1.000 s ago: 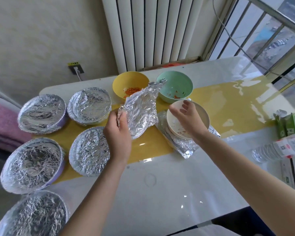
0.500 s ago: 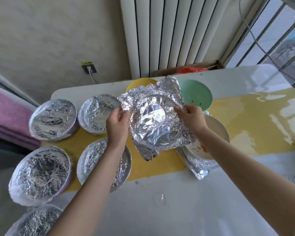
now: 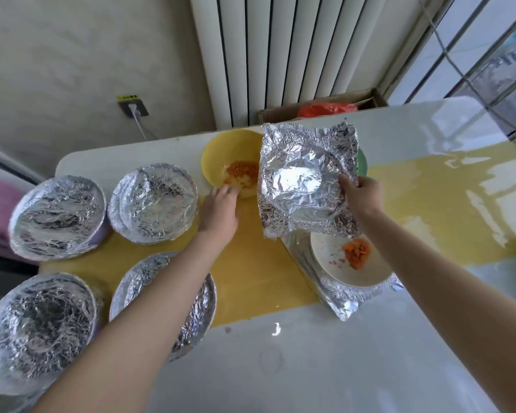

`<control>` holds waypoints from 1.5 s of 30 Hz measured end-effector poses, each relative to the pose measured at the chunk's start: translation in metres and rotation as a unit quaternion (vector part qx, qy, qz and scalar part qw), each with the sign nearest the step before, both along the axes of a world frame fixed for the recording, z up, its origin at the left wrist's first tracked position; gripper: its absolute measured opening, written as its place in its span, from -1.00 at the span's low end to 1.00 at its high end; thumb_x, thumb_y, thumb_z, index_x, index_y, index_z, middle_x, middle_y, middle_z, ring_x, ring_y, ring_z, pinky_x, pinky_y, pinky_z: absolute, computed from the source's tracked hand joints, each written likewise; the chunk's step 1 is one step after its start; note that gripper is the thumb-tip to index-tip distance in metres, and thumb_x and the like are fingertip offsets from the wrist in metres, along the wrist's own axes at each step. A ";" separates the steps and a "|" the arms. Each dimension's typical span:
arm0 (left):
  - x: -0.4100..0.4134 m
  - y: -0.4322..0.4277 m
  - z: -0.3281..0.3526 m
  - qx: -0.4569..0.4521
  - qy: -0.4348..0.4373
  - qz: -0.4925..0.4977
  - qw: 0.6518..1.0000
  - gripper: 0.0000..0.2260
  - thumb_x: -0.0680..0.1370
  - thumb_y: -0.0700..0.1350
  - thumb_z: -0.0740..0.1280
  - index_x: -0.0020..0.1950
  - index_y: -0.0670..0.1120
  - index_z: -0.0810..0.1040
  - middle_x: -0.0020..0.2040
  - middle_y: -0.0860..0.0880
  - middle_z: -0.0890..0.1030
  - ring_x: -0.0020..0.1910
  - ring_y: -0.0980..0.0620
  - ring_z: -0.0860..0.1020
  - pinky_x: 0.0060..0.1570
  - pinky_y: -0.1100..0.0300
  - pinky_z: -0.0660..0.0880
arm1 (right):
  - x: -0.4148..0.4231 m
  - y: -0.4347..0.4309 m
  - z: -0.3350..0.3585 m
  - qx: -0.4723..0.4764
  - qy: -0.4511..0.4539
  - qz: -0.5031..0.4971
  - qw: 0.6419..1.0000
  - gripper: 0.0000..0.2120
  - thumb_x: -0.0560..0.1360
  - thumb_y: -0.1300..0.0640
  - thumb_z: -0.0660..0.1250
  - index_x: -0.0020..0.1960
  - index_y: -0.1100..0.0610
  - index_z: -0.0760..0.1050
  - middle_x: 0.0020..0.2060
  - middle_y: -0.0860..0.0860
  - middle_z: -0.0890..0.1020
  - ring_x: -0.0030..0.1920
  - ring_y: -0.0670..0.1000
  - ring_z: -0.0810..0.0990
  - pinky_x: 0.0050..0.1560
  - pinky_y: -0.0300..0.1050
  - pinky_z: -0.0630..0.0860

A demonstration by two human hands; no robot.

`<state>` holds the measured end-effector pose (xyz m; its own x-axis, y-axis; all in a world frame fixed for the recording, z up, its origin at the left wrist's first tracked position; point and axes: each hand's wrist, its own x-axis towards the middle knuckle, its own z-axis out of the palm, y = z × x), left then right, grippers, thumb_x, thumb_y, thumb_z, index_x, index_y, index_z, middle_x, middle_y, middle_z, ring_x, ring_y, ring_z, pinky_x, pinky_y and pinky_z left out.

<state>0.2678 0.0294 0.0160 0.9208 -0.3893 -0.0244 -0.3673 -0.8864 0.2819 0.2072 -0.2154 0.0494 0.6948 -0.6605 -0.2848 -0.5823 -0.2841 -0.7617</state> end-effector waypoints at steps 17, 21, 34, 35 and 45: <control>-0.089 0.005 0.000 -0.007 -0.084 -0.054 0.995 -0.94 0.39 -0.20 0.48 -0.18 -0.08 0.66 -0.23 -0.02 0.68 0.01 -0.17 0.55 -0.08 0.05 0.40 | -0.040 0.003 0.003 0.155 -0.018 -0.034 0.987 -0.70 0.53 -0.02 0.29 -0.27 0.16 0.45 -0.42 0.07 0.48 -0.35 0.06 0.42 -0.13 0.01 0.46; -0.129 0.013 -0.001 -0.024 -0.097 -0.089 0.991 -0.87 0.31 -0.18 0.54 -0.20 -0.03 0.66 -0.24 0.06 0.67 -0.13 -0.08 0.57 -0.18 0.11 0.20 | -0.058 0.009 0.005 0.153 -0.024 -0.027 0.988 -0.69 0.53 -0.04 0.29 -0.24 0.18 0.44 -0.43 0.07 0.46 -0.36 0.07 0.42 -0.11 0.04 0.46; -0.241 0.036 -0.009 -0.069 -0.153 -0.187 0.968 -0.91 0.41 -0.17 0.41 -0.29 -0.01 0.59 -0.37 0.07 0.53 -0.30 -0.03 0.45 -0.23 0.12 0.23 | -0.122 0.039 0.008 0.160 -0.039 -0.046 0.985 -0.64 0.52 -0.01 0.32 -0.36 0.17 0.43 -0.44 0.09 0.46 -0.30 0.10 0.44 -0.12 0.02 0.45; -0.248 0.037 -0.009 -0.073 -0.156 -0.194 0.966 -0.91 0.42 -0.17 0.39 -0.28 -0.02 0.59 -0.37 0.06 0.52 -0.31 -0.03 0.45 -0.23 0.13 0.23 | -0.127 0.040 0.008 0.159 -0.037 -0.046 0.985 -0.64 0.52 -0.01 0.32 -0.36 0.17 0.43 -0.44 0.09 0.45 -0.30 0.10 0.44 -0.12 0.03 0.44; -0.305 0.059 -0.024 -0.114 -0.180 -0.313 0.926 -0.88 0.50 -0.14 0.32 -0.24 -0.06 0.58 -0.36 0.03 0.49 -0.27 0.00 0.38 -0.23 0.13 0.30 | -0.178 0.057 -0.005 0.124 -0.022 -0.050 0.991 -0.71 0.53 0.00 0.31 -0.26 0.15 0.38 -0.39 0.05 0.45 -0.39 0.01 0.44 -0.33 -0.12 0.39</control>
<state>-0.0367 0.0886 -0.0082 0.4456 -0.8067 0.3883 -0.8952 -0.4003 0.1957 0.0295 -0.1579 0.0442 0.6452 -0.6396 -0.4180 -0.5631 -0.0283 -0.8259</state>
